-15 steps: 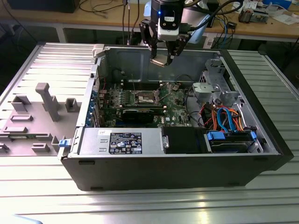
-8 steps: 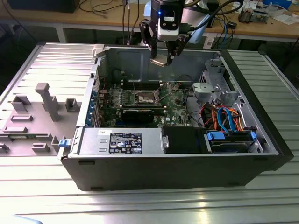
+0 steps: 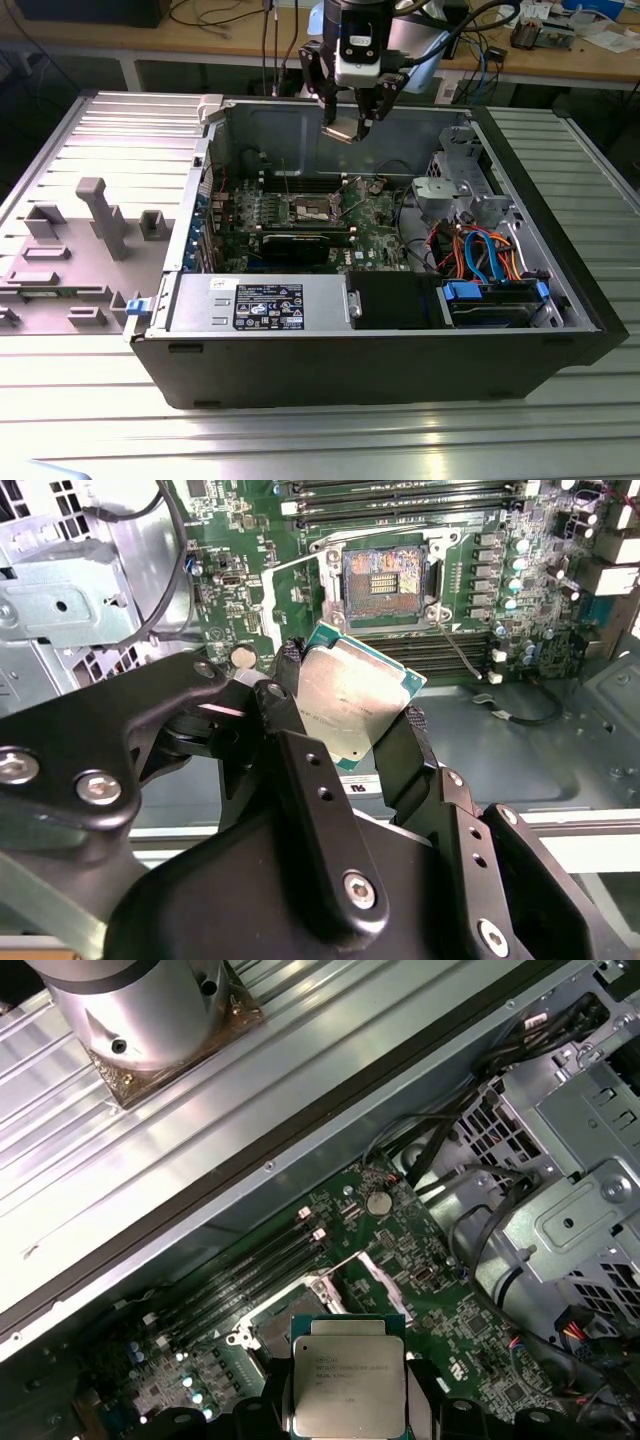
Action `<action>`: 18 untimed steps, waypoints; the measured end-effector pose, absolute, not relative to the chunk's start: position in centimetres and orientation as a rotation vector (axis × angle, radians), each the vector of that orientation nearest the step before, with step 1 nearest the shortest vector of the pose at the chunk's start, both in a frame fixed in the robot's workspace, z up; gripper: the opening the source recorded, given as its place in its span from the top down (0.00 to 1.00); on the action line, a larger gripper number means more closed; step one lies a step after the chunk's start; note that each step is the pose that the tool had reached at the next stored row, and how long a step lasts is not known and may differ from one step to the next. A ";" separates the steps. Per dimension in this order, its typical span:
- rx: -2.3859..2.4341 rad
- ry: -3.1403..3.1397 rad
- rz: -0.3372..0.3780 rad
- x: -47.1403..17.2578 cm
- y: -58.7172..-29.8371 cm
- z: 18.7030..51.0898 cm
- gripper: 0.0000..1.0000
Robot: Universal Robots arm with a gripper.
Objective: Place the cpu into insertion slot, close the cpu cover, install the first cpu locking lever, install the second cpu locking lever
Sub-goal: 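Place the cpu into insertion slot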
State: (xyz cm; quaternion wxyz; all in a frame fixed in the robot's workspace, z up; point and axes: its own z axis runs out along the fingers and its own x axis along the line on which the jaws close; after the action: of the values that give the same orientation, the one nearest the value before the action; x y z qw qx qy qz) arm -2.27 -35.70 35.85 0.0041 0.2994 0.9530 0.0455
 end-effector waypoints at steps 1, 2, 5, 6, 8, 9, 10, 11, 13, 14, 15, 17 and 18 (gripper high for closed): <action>0.947 2.983 0.143 -2.3 -35.7 35.8 0.46; 0.953 2.981 0.143 -2.3 -35.7 35.8 0.46; 0.968 2.976 0.142 -2.3 -35.7 35.8 0.46; 0.973 2.974 0.142 -2.3 -35.7 35.8 0.46; 1.009 2.961 0.141 -2.3 -35.7 35.8 0.46; 1.022 2.956 0.141 -2.3 -35.7 35.8 0.46; 1.025 2.955 0.141 -2.3 -35.7 35.8 0.46; 1.026 2.954 0.141 -2.3 -35.7 35.8 0.46; 1.026 2.954 0.141 -2.3 -35.7 35.8 0.46; 1.026 2.954 0.141 -2.3 -35.7 35.8 0.46; 1.026 2.954 0.141 -2.3 -35.7 35.8 0.46; 1.026 2.954 0.141 -2.3 -35.7 35.8 0.46; 1.026 2.954 0.141 -2.3 -35.7 35.8 0.46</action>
State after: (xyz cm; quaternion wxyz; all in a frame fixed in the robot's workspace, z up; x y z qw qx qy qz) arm -2.27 -35.69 35.84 0.0055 0.3278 0.9437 0.0451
